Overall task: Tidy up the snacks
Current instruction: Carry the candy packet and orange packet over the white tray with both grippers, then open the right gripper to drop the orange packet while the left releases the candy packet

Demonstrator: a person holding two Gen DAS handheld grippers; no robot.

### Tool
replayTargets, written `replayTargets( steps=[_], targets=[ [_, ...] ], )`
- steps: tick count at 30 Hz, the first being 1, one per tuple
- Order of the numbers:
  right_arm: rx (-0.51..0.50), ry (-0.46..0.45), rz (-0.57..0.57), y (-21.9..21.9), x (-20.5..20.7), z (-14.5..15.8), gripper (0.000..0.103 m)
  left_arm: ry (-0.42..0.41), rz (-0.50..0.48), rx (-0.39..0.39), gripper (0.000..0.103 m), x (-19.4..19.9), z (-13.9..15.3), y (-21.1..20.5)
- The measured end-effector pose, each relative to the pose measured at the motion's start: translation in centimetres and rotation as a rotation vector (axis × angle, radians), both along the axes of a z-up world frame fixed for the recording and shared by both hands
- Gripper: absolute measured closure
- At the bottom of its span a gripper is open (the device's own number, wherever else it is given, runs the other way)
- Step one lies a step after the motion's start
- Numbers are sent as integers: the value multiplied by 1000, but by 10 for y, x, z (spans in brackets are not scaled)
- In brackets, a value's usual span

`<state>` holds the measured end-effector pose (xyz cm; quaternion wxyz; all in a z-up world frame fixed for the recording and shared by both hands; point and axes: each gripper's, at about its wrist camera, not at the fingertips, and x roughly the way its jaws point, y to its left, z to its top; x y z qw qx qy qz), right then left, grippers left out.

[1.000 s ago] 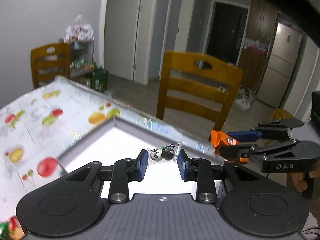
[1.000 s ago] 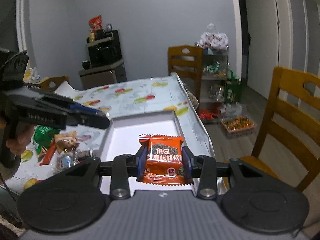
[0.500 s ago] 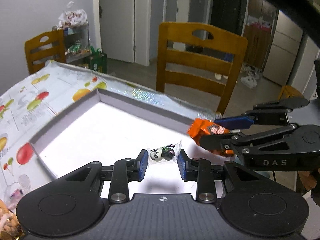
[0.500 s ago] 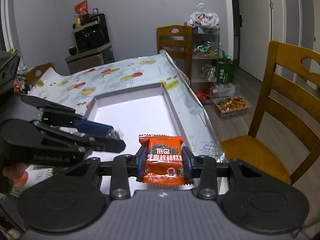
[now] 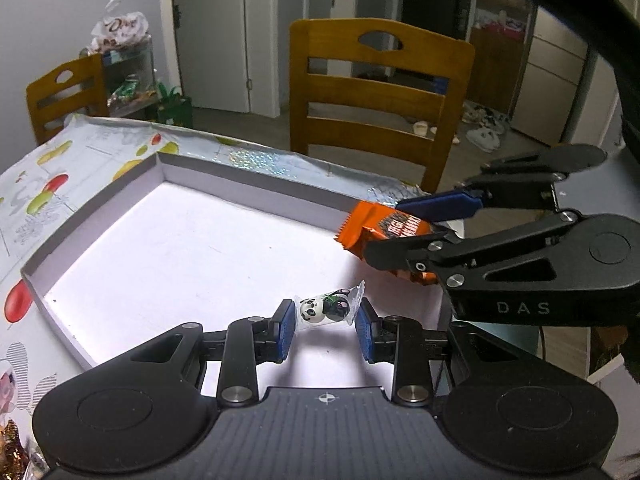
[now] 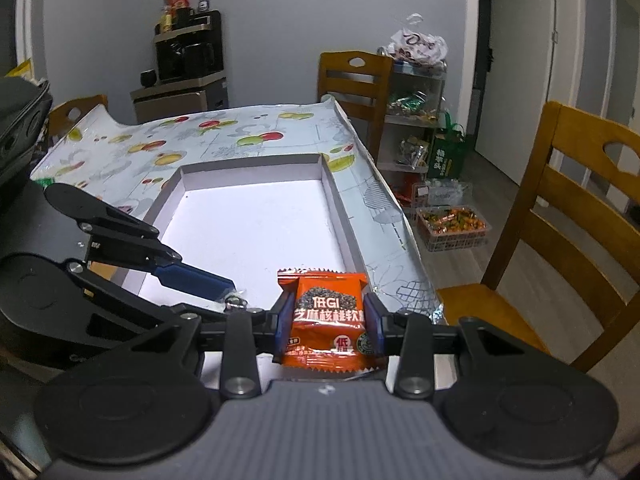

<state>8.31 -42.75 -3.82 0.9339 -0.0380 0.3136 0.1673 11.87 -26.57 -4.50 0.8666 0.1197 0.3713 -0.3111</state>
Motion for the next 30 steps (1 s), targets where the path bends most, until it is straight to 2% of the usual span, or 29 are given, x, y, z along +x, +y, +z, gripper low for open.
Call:
replayTargets(
  steps=[16, 22, 28, 30],
  targets=[
    [-4, -18, 8, -4, -2, 2, 66, 0, -19, 8, 68, -2, -4, -1],
    [19, -19, -7, -9, -5, 7, 64, 5, -15, -2, 63, -1, -4, 1],
    [54, -13, -37, -13, -6, 10, 56, -4, -16, -21, 46, -6, -1, 6],
    [59, -10, -41, -14, -6, 10, 56, -1, -14, -29, 34, -6, 0, 8]
  ],
)
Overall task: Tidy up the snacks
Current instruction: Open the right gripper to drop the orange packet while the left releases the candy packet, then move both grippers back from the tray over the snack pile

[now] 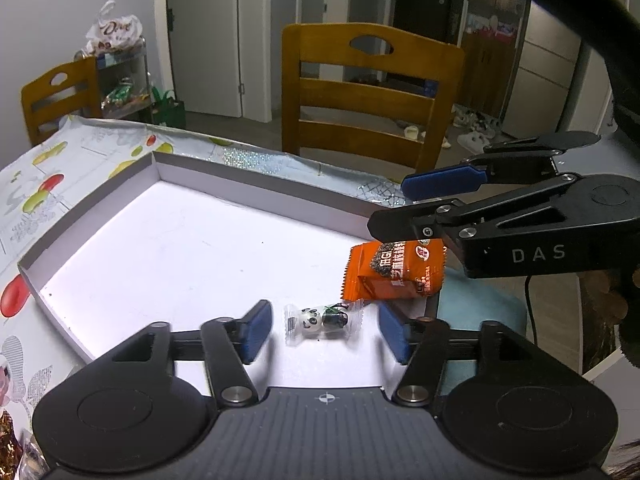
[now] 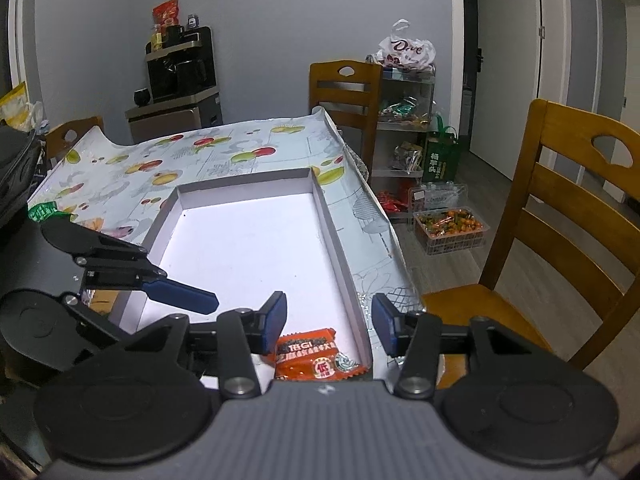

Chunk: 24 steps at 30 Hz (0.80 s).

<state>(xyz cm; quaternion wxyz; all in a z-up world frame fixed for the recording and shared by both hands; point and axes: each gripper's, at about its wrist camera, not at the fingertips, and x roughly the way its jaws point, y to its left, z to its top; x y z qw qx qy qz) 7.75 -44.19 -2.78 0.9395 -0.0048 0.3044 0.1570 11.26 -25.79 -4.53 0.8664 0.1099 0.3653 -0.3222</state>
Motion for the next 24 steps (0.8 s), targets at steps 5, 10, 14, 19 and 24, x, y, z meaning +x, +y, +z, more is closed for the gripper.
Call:
replayTargets(
  steps=[5, 10, 14, 19, 24],
  targets=[
    [-15, -2, -11, 1, -4, 1, 44, -1, 12, -17, 25, -2, 2, 6],
    [-2, 5, -22, -1, -8, 2, 40, 1, 28, -27, 19, -3, 3, 11],
    [14, 17, -44, -5, -7, 2, 35, -3, 35, -31, 19, -4, 3, 14],
    [25, 24, -57, -5, -6, 3, 35, -14, 31, -34, 19, -8, 5, 19],
    [37, 36, -77, -4, -6, 6, 34, -28, 23, -48, 19, -12, 8, 22]
  ],
)
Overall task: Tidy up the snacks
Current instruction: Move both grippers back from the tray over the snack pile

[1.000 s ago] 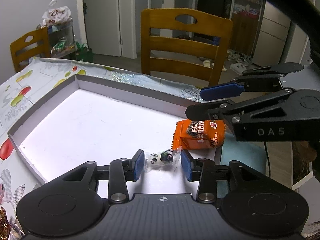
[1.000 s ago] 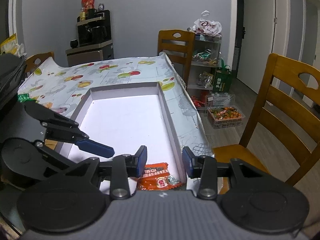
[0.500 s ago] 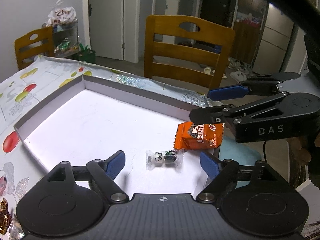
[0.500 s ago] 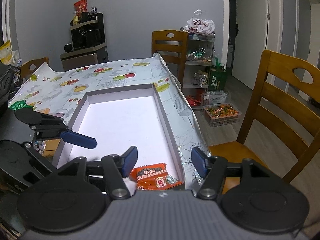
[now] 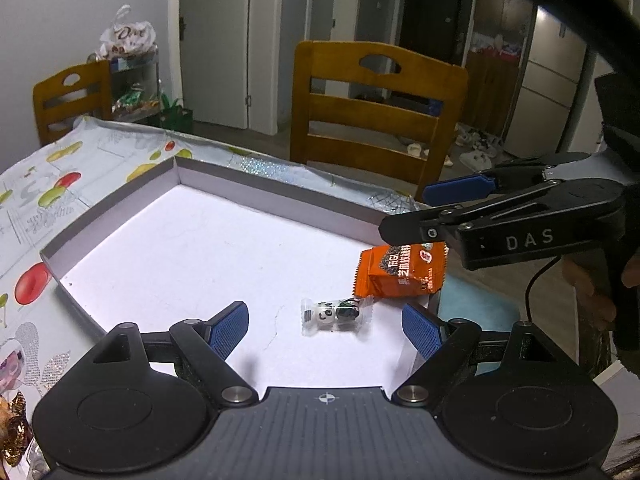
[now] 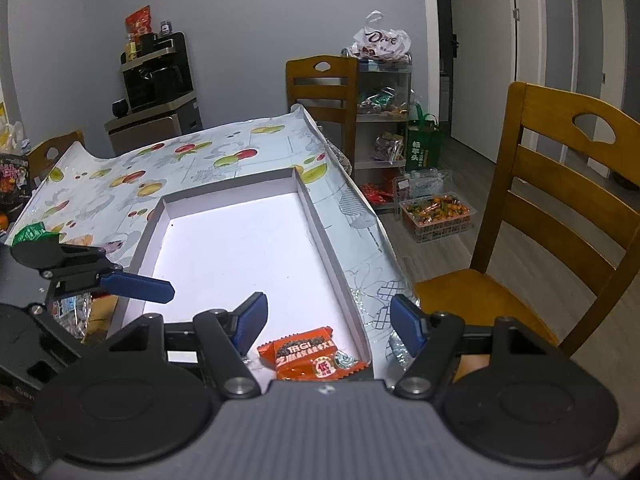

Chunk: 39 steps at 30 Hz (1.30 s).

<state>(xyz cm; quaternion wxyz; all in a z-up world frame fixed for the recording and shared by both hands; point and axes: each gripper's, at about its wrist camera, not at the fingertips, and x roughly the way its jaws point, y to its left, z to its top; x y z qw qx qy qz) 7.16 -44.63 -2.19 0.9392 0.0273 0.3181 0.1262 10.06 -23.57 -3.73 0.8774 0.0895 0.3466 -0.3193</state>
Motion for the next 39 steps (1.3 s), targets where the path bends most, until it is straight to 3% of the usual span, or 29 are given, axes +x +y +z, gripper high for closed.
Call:
replayTargets(
  steps=[12, 15, 20, 27, 36, 39],
  targets=[
    [48, 9, -6, 11, 0, 11, 33, -51, -3, -40, 17, -17, 12, 24],
    [83, 0, 33, 20, -4, 18, 28, -94, 4, -38, 14, -30, 18, 41],
    [105, -8, 120, 52, -7, 29, 27, -144, 93, -22, 14, -51, 26, 88],
    [107, -29, 261, 126, -1, 44, 27, -173, 305, -18, 13, -76, 38, 173],
    [116, -56, 371, 200, 2, 65, 27, -206, 503, -77, 12, -98, 65, 263],
    [89, -73, 404, 214, -3, 69, 21, -222, 544, -105, 10, -103, 72, 283]
  ],
)
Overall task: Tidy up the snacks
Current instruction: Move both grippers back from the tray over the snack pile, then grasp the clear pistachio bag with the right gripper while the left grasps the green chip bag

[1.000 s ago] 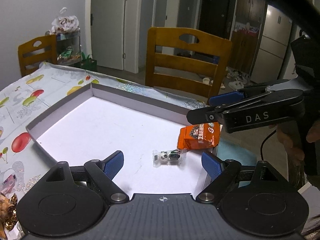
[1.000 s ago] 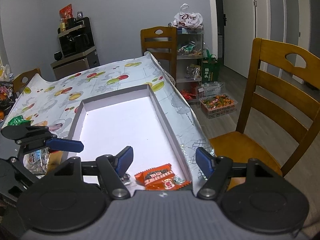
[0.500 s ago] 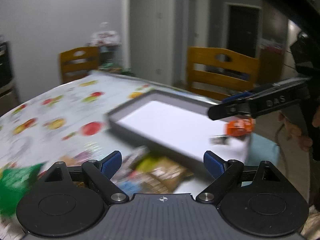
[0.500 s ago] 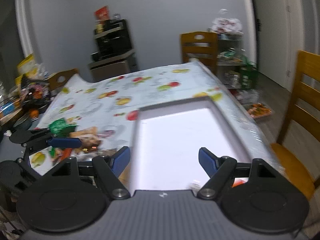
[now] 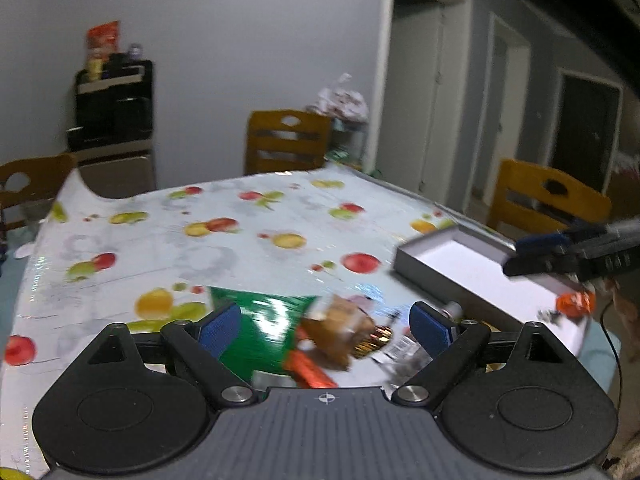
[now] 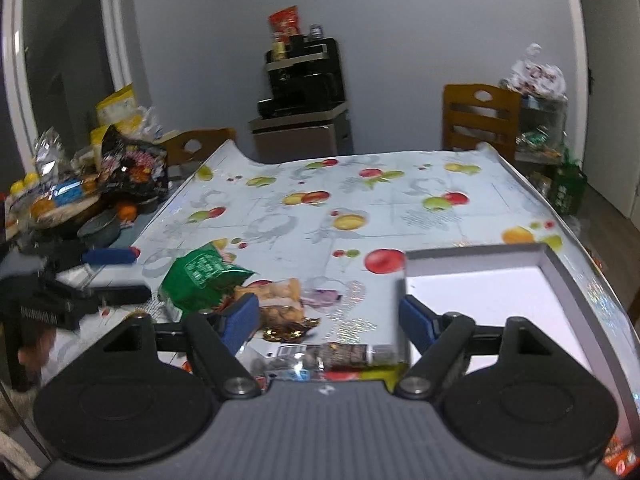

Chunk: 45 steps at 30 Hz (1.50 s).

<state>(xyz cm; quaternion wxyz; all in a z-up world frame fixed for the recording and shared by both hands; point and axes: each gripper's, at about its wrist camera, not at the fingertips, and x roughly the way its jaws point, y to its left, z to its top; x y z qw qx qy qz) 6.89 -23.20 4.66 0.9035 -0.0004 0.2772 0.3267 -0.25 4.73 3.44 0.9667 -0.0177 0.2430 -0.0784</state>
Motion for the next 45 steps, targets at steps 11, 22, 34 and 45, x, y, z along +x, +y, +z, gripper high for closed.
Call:
replayTargets(
  steps=[11, 22, 34, 45],
  targets=[
    [-135, 57, 70, 49, -9, -35, 18, 30, 132, -27, 3, 8, -20, 36],
    [-180, 112, 33, 74, 6, -68, 12, 47, 216, 20, 0, 27, -35, 38],
    [-237, 115, 69, 90, 6, -92, 9, 97, 210, 77, 0, 50, -56, 27],
    [-227, 124, 63, 93, 19, -97, 9, 131, 180, 124, 0, 68, -69, 11]
  ],
)
